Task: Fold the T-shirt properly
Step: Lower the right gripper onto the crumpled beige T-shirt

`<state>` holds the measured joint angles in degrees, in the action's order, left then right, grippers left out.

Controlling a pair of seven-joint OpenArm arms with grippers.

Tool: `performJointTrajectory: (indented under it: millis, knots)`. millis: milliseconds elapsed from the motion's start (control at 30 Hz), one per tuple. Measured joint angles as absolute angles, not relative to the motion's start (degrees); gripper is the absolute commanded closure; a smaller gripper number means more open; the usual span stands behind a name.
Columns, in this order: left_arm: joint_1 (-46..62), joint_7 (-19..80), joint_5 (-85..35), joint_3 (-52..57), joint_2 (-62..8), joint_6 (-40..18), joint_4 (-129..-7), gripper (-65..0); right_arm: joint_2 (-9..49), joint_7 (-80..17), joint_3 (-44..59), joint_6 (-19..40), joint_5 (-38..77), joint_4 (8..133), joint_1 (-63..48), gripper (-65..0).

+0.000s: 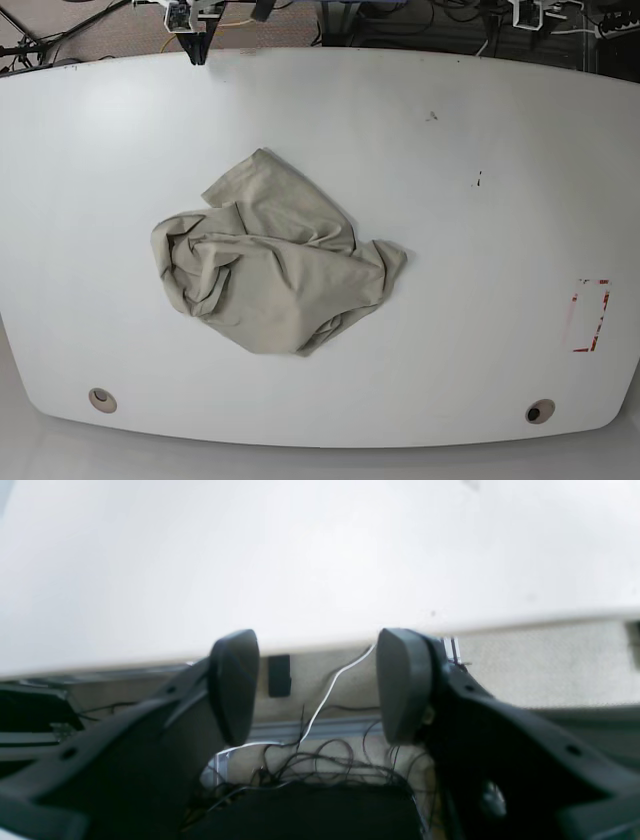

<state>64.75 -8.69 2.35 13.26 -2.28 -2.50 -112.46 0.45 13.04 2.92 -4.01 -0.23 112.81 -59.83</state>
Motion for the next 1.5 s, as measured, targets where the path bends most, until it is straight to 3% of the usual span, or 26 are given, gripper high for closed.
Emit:
performJointTrajectory:
  millis: [267,500,700,933,1100,1400,1500]
  knots:
    - [59.9,-8.7,2.4,12.9,0.1,-2.7,-112.6,-36.3,2.3,8.8,2.9,-4.5,-0.2,112.7,-50.0,-3.2]
    - [57.5,-8.9,2.5,11.4,0.1,-2.8,-113.0,-55.3,8.1,-0.4,-3.7,-4.3,-0.1,112.6,-39.7,-3.5]
    - [56.1,-8.6,2.6,9.5,-0.4,-3.0,-113.0,-55.8,10.8,-9.8,-7.7,-4.3,0.1,112.4,-30.4,-4.8]
    - [51.1,-8.6,2.8,8.6,-0.5,-2.8,-112.8,-56.0,11.1,-19.0,-9.9,-4.5,0.0,112.3,-20.1,-25.0]
    - [48.5,-5.2,2.9,7.5,-0.5,-2.5,-112.7,-55.8,10.5,-23.9,-10.1,-3.7,0.0,110.6,-11.6,-25.4]
    - [42.9,2.1,2.9,6.3,-0.5,-3.0,-112.6,-56.5,10.1,-29.2,-9.7,2.3,0.0,94.7,2.9,-25.4]
    - [42.1,2.6,3.0,5.5,-0.8,-5.7,-112.6,-56.5,10.1,-28.7,-9.7,3.0,0.1,90.3,6.4,-25.4]
